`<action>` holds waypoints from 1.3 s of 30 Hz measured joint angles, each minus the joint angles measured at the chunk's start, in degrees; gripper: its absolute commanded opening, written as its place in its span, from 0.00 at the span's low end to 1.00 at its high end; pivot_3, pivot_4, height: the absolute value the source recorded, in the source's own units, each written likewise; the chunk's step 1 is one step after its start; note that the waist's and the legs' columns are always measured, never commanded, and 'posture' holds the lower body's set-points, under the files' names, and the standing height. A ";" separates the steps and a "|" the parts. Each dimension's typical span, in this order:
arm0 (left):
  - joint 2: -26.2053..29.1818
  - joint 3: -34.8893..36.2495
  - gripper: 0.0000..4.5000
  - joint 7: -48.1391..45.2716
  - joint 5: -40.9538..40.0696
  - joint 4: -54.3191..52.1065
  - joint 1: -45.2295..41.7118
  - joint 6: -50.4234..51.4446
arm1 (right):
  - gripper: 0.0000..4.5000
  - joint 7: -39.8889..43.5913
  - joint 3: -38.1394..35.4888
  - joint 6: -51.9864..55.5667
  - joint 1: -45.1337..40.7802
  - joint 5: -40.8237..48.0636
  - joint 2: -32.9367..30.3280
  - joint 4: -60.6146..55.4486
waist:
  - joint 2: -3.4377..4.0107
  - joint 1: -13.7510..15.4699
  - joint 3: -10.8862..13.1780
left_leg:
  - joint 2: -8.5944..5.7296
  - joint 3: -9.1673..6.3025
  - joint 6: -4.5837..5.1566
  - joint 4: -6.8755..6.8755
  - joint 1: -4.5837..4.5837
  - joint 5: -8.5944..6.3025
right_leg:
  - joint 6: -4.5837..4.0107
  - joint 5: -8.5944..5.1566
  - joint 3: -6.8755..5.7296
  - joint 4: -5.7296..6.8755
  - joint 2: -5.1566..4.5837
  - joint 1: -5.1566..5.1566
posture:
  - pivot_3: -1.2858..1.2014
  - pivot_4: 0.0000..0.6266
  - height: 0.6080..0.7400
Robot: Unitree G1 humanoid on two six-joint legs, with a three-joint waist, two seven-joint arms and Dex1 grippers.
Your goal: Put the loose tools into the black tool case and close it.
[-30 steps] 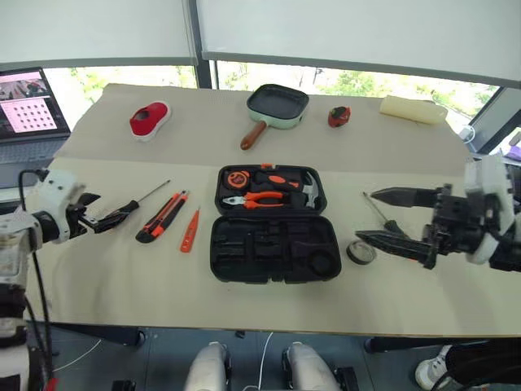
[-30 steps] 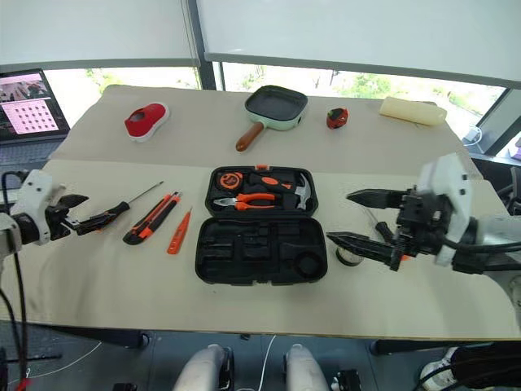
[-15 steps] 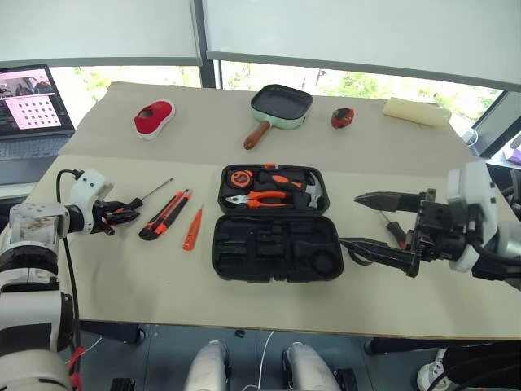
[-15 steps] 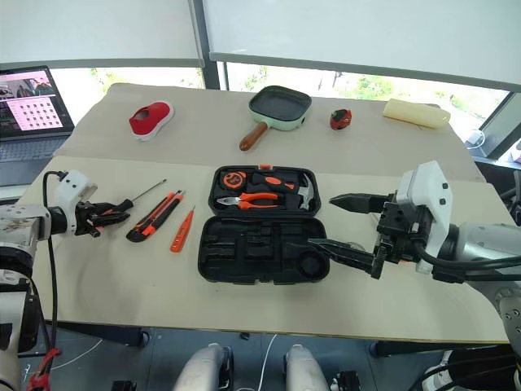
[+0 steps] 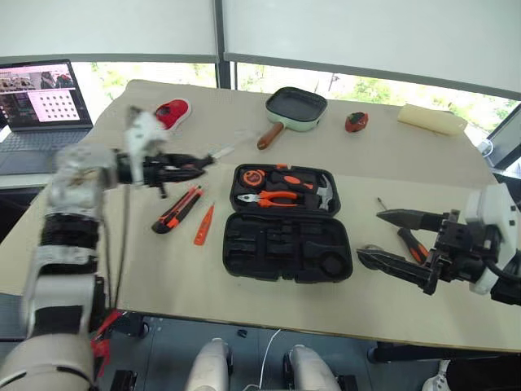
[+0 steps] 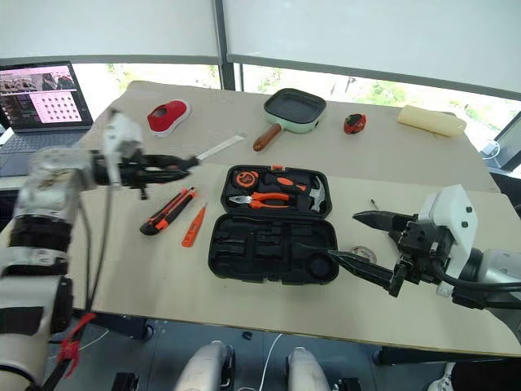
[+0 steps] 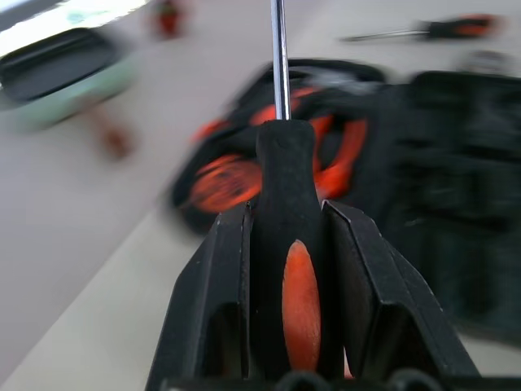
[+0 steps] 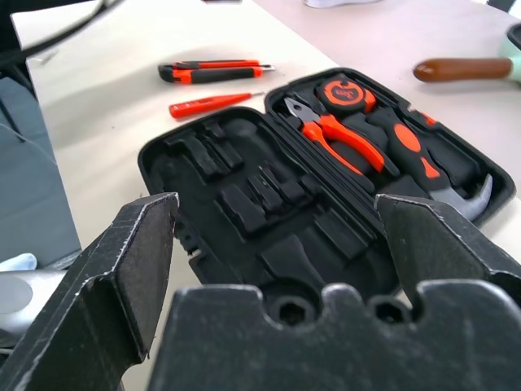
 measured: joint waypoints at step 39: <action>-10.19 -11.55 0.47 4.37 13.17 -1.36 -3.41 -0.99 | 1.00 -2.54 -0.55 -2.18 5.61 -4.22 4.90 -1.61 | 0.10 0.12 0.05 | -0.09 -0.21 0.02 0.15 -0.11 0.03 | 0.04 -0.02 0.04 0.23 0.00 -0.11 | 0.52 0.24 1.00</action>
